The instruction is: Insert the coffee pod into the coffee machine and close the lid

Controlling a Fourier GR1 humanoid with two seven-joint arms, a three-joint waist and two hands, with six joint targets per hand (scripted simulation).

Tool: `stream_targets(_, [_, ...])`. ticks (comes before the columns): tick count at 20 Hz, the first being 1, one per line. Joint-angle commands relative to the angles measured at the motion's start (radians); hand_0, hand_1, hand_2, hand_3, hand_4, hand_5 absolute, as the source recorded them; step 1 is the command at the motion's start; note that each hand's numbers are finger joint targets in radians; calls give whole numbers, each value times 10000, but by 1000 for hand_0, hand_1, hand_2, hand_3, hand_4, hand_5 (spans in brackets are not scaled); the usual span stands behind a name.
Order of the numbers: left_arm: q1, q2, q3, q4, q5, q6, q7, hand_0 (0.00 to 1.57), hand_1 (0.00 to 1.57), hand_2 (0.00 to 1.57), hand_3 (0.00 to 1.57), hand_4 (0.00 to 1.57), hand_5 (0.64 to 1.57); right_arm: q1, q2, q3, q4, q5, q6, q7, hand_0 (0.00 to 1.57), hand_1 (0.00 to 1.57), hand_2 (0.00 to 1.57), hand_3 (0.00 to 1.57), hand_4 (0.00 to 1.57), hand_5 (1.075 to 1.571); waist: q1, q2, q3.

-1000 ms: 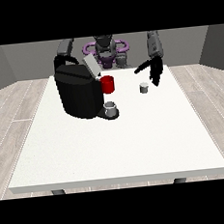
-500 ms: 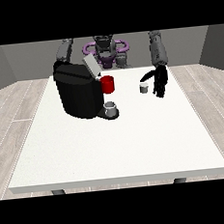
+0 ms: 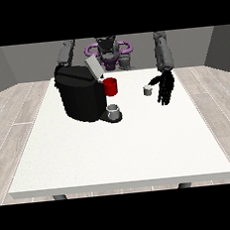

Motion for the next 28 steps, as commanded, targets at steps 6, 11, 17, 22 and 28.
stream_targets(6, [-315, -592, -177, 774, -283, -345, 142, 0, 0, 188, 0, 0, 1571, -453, -218, -659, 901, -374, -19, -88, 0, 0, 0, 0, 389, 1571, 240, -207, -79])
stream_targets(11, [-390, -392, -180, 1350, -753, 127, -659, 1020, 1020, 1094, 938, 0, 1571, -2, 169, -128, 548, -65, -234, -98, 0, 0, 0, 0, 399, 1571, 14, -259, -84])
stream_targets(17, [-330, -957, -725, 1140, -1444, 713, -435, 1182, 1182, 1198, 1083, 0, 1571, -286, 147, -179, 901, 54, -419, 41, 0, 0, 0, 0, 335, 1571, 116, -578, -81])
stream_targets(22, [-499, -1300, -862, 997, -1498, 323, -75, 1262, 1262, 1250, 1097, 73, 1571, 141, 6, -157, 1382, -23, 3, -216, 0, 0, 0, 0, 365, 1571, -63, -1068, -77])
stream_targets(28, [-564, -1317, -732, 1271, -1725, 621, -286, 1255, 1255, 1313, 1208, 64, 1571, -204, -129, -550, 1530, -351, 23, -283, 0, 0, 0, 0, 409, 1571, 56, -1023, -81])
